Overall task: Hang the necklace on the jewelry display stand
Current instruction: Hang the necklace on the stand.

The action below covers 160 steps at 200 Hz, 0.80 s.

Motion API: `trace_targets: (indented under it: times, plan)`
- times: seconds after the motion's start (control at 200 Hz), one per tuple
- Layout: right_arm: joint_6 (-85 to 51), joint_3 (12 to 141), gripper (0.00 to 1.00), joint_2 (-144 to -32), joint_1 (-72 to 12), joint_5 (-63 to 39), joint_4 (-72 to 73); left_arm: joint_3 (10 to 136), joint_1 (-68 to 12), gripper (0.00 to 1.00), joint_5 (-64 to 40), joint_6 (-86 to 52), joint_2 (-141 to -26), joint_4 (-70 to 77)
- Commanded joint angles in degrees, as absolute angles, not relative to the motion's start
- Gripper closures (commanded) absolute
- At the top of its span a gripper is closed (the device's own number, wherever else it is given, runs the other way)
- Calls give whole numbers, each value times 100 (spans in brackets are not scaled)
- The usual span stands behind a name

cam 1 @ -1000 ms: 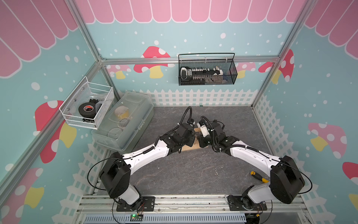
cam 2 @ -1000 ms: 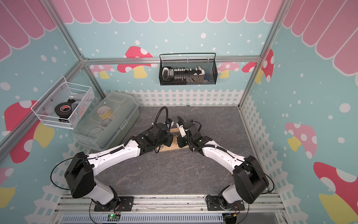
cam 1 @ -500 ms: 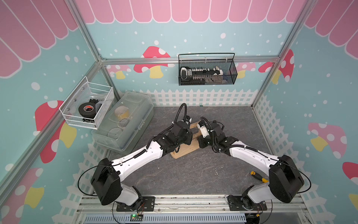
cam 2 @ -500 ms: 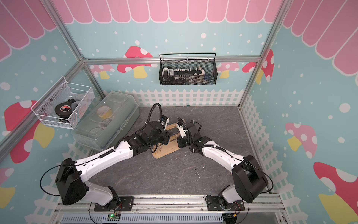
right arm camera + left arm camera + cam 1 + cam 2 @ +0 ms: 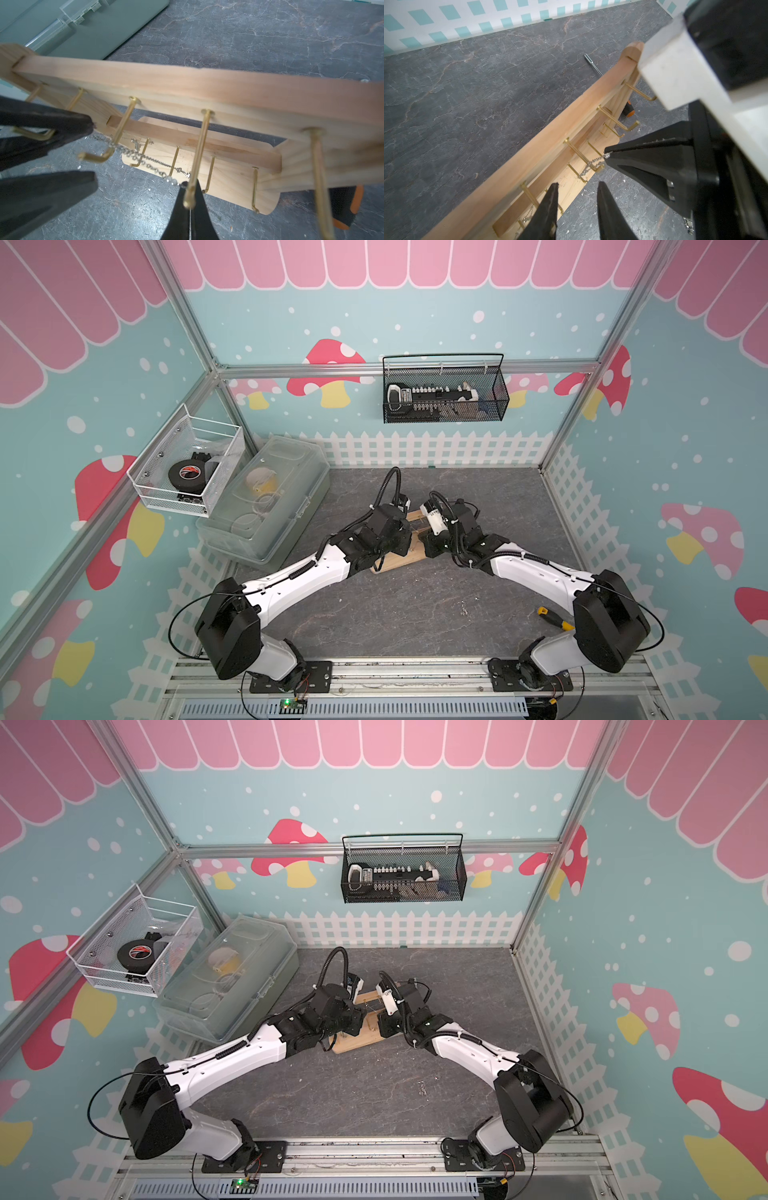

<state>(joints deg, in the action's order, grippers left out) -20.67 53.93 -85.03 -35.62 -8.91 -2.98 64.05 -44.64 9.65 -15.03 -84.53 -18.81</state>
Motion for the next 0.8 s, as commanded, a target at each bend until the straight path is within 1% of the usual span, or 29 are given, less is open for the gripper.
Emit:
trace_targets:
  times: [0.0, 0.255, 0.445, 0.58, 0.63, 0.64, 0.65, 0.675, 0.695, 0.705, 0.725, 0.795]
  plan:
    - [-2179, 5336, 97, -8601, -3542, -993, -158, 6363, -4431, 65, 922, -1534, -8481, -1722]
    - [-2171, 5370, 97, -8644, -3543, -966, -145, 6241, -4430, 53, 661, -1585, -8370, -1822]
    - [-2188, 5386, 97, -8687, -3551, -1028, -114, 6274, -4430, 51, 641, -1547, -8365, -1958]
    - [-2198, 5382, 97, -8674, -3564, -1068, -113, 6303, -4431, 48, 568, -1553, -8411, -2021]
    - [-2204, 5384, 97, -8667, -3568, -1055, -114, 6302, -4430, 45, 553, -1547, -8398, -2028]
    - [-2199, 5382, 97, -8660, -3568, -1048, -114, 6302, -4430, 44, 549, -1547, -8395, -2030]
    - [-2198, 5375, 97, -8658, -3568, -1046, -105, 6302, -4430, 41, 546, -1553, -8387, -2030]
    - [-2197, 5372, 97, -8661, -3575, -1038, -113, 6294, -4430, 27, 534, -1549, -8371, -2032]
    - [-2197, 5372, 97, -8653, -3576, -1029, -114, 6293, -4431, 14, 526, -1547, -8353, -2043]
    - [-2197, 5375, 97, -8652, -3577, -1021, -112, 6295, -4430, 10, 514, -1545, -8350, -2047]
    - [-2199, 5368, 97, -8657, -3577, -1012, -114, 6288, -4430, 8, 487, -1547, -8322, -2049]
    - [-2193, 5371, 97, -8647, -3575, -998, -114, 6251, -4430, 9, 479, -1568, -8242, -2048]
